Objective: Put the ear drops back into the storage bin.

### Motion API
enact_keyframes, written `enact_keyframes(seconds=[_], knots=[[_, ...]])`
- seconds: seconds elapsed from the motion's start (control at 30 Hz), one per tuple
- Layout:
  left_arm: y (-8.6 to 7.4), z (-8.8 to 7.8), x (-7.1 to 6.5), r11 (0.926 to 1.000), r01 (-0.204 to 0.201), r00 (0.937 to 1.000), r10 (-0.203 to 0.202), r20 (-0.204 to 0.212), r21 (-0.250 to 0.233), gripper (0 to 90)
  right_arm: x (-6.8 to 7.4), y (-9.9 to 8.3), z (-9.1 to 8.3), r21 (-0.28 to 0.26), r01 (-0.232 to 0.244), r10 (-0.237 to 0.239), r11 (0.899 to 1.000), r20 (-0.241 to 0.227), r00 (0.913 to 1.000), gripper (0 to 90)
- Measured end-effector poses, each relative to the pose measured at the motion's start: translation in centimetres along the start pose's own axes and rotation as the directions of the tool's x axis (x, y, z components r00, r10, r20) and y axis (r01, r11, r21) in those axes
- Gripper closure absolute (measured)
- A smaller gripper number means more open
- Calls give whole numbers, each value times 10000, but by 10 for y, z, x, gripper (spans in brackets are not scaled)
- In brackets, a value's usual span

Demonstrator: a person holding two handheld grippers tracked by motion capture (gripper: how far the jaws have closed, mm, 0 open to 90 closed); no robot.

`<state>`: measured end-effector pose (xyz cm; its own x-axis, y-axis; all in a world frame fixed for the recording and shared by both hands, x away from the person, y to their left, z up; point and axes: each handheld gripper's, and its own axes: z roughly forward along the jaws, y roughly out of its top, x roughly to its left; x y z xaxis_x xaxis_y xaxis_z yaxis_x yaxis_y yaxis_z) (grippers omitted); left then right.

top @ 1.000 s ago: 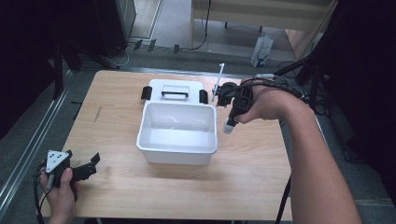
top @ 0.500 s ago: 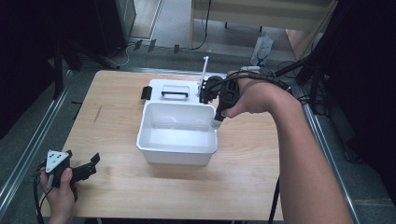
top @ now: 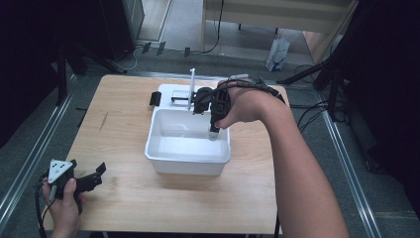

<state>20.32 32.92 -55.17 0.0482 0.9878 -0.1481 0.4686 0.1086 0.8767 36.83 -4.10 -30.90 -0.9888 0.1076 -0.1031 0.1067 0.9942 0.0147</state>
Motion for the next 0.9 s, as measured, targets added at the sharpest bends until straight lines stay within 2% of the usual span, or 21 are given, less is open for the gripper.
enact_keyframes(seconds=[0.27,0.67,0.9], knots=[[0,0,0,10000,-9,10000,9,19,49,0,-4,-5,18,63,-66,66,10000,-33,10000,721],[0,0,0,10000,-3,10000,3,11,63,0,-7,-19,29,109,-155,153,9998,131,9998,721],[0,0,0,10000,-2,10000,2,20,62,0,-7,-22,36,197,-6,1,9998,259,9997,721]])
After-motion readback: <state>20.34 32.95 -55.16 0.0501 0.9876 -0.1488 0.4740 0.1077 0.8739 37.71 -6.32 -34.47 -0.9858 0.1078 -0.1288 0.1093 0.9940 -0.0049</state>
